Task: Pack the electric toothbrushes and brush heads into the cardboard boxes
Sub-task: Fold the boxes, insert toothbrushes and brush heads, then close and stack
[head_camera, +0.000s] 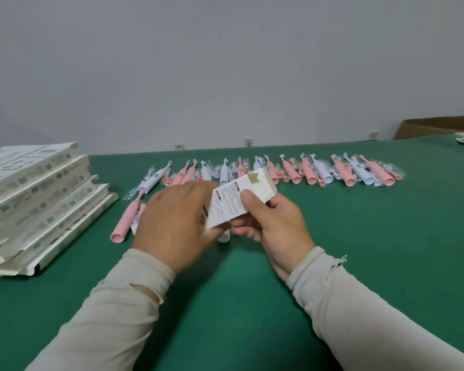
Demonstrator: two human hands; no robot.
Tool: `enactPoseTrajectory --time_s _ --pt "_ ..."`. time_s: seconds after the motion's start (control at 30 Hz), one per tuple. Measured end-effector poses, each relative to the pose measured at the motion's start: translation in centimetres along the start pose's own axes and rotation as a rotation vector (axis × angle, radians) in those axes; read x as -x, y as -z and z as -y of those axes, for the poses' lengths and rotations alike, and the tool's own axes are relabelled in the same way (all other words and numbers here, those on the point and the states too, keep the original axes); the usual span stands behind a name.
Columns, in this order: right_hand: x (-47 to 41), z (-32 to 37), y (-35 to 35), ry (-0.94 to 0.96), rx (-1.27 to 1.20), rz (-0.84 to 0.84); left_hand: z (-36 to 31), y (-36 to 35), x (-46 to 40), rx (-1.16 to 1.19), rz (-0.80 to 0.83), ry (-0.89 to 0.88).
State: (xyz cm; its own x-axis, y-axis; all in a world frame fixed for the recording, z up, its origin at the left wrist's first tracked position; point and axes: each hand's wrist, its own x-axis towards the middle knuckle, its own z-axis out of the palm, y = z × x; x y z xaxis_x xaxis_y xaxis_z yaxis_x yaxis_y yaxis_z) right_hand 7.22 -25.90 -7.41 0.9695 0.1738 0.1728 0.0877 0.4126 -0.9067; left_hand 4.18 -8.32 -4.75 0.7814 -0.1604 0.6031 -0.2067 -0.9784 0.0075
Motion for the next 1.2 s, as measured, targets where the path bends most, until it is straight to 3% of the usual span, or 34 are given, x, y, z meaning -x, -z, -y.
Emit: enactPoseTrajectory --time_s 0.1,0.17,0.23,0.33,0.4,0.5,0.63,0.93,1.2 --pt "-0.1 -0.4 0.0 -0.008 0.122 -0.048 1.8 1.0 -1.0 0.053 -0.083 0.134" --pt "-0.5 -0.7 0.9 0.094 0.348 -0.176 3.6 0.9 -0.5 0.069 -0.151 0.262" --pt "-1.0 -1.1 2.0 0.203 0.643 -0.182 4.6 0.4 0.2 0.039 -0.168 0.362" --pt "-1.3 -2.0 3.0 0.251 1.159 0.072 4.8 -0.7 0.4 -0.025 -0.129 0.399" --pt "-1.5 -2.7 2.4 0.292 1.353 0.26 4.8 -0.9 0.5 -0.036 -0.131 0.398" --pt "-1.7 -3.3 0.8 0.322 1.469 0.396 4.9 -1.3 0.6 -0.04 -0.14 0.38" --pt "-1.9 -3.3 0.4 0.315 1.601 0.387 4.6 -1.2 0.7 0.001 -0.164 0.372" --pt "-2.4 -2.7 -0.9 0.262 1.789 0.039 4.5 -1.0 0.7 0.017 -0.139 0.384" --pt "-2.7 -0.9 0.8 -0.071 1.646 -0.116 4.2 -1.2 0.9 -0.039 -0.116 0.359"
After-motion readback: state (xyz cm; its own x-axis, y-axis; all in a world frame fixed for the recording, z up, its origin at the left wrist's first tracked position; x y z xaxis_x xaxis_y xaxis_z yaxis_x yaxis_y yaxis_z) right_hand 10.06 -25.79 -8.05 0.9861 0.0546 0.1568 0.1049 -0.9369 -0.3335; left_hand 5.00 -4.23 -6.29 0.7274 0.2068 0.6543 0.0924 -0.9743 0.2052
